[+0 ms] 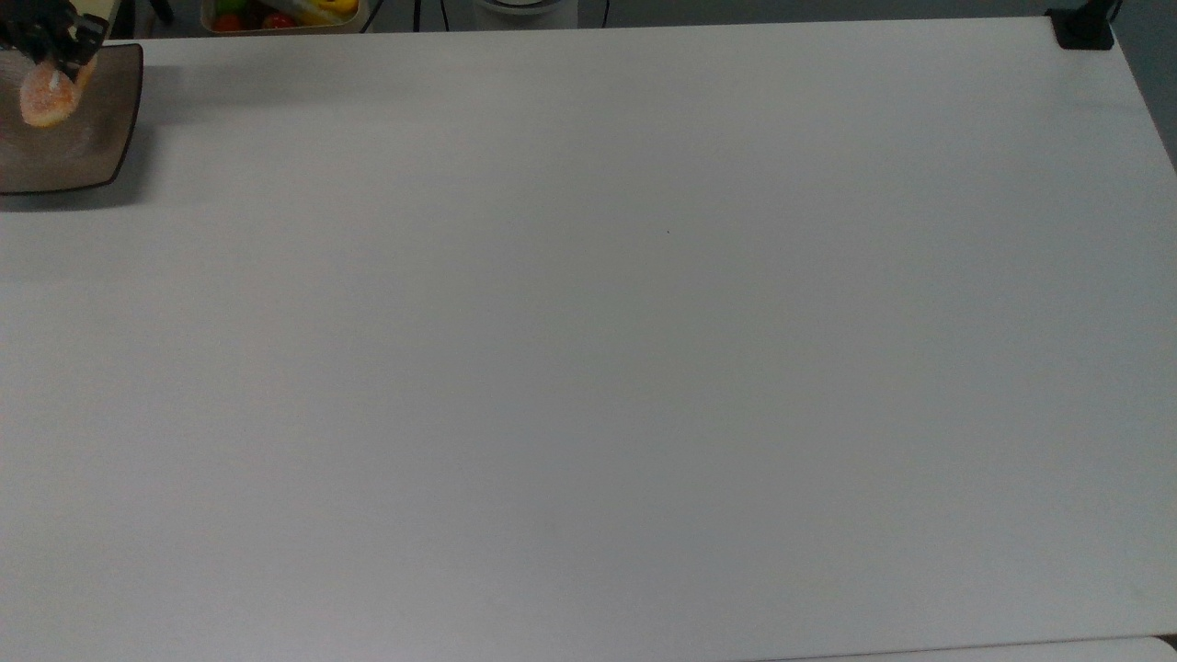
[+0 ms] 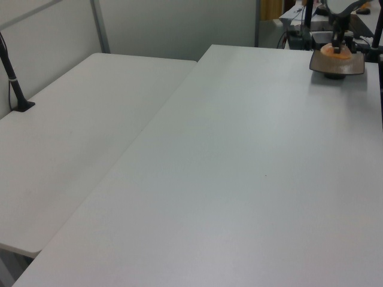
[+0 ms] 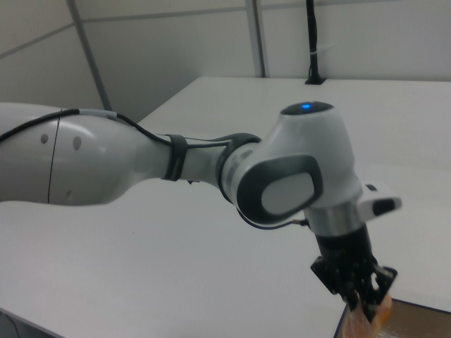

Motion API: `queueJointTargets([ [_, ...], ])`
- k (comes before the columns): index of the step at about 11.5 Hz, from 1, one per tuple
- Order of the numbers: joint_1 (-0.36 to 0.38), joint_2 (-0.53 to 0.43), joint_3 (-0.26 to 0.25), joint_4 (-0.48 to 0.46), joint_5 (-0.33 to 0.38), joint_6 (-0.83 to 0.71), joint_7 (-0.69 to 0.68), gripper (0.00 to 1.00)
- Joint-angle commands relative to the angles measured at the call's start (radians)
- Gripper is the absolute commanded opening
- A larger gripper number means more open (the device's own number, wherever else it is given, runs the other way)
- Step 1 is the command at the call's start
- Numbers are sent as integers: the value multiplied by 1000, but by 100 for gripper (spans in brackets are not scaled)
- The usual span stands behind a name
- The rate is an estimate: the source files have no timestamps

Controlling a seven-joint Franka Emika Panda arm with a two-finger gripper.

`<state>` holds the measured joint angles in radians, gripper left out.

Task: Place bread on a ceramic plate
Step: 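Carry the bread roll onto the brown ceramic plate and lower it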

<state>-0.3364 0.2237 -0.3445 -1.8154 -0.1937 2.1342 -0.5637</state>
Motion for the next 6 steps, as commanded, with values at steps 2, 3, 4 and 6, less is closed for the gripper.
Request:
queueJointTargets([
  [2, -1, 25, -21, -21, 131, 61, -50, 29],
  [3, -1, 34, -21, -19, 132, 61, -45, 44],
  [4, 0, 40, -21, -19, 132, 62, -38, 88],
  [6, 2, 40, -21, -19, 132, 62, -36, 100],
])
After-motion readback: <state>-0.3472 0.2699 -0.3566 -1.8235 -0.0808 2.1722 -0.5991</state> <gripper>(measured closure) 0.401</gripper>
